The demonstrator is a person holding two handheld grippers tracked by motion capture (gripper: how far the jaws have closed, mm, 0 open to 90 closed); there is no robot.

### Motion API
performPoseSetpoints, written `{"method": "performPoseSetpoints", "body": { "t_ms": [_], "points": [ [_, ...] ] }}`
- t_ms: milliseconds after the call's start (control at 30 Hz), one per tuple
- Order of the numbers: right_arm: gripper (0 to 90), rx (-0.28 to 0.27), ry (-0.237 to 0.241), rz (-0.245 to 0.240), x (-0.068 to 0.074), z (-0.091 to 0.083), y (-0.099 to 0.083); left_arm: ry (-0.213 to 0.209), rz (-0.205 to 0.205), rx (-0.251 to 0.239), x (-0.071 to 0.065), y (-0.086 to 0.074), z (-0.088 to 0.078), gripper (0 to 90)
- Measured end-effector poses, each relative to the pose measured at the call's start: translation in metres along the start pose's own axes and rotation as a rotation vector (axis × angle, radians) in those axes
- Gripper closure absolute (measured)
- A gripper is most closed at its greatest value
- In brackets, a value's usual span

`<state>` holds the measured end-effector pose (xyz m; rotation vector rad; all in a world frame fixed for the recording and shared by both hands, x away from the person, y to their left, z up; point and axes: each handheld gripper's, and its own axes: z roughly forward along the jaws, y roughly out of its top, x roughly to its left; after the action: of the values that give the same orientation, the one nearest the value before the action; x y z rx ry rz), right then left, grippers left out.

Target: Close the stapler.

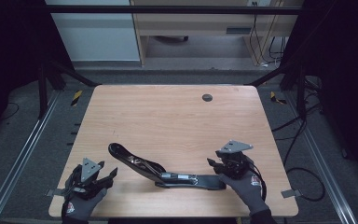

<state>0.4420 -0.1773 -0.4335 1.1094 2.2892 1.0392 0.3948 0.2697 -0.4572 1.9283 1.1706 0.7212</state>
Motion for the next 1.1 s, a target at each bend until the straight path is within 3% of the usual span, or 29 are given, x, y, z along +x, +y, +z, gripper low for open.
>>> {"method": "performPoseSetpoints", "body": {
  "t_ms": [200, 400, 500, 667, 800, 833, 967, 1100],
  "points": [
    [53.6, -0.021, -0.038, 0.045, -0.006, -0.004, -0.014, -0.020, -0.008, -0.014, -0.001, 0.001, -0.004, 41.8],
    [55.0, -0.010, -0.064, 0.049, -0.008, -0.006, -0.029, -0.038, 0.010, -0.033, -0.005, 0.003, -0.009, 40.8],
    [56.7, -0.015, -0.053, 0.075, -0.006, -0.009, -0.034, -0.047, 0.015, -0.046, -0.007, 0.005, -0.012, 40.4],
    [66.7, -0.028, -0.045, 0.061, -0.008, -0.013, -0.039, -0.053, 0.017, -0.054, -0.009, 0.007, -0.012, 39.5],
    [75.7, -0.028, -0.025, 0.085, -0.006, -0.015, -0.040, -0.062, 0.013, -0.067, -0.009, 0.008, -0.016, 39.2],
    [78.6, -0.031, -0.023, 0.069, -0.006, -0.014, -0.040, -0.066, 0.008, -0.071, -0.009, 0.008, -0.016, 39.1],
    [88.8, -0.005, -0.015, 0.065, -0.002, -0.014, -0.041, -0.070, 0.007, -0.088, -0.010, 0.009, -0.020, 38.4],
    [90.0, 0.016, -0.001, 0.068, -0.001, -0.012, -0.042, -0.078, -0.002, -0.109, -0.010, 0.010, -0.024, 37.7]
  ]
}}
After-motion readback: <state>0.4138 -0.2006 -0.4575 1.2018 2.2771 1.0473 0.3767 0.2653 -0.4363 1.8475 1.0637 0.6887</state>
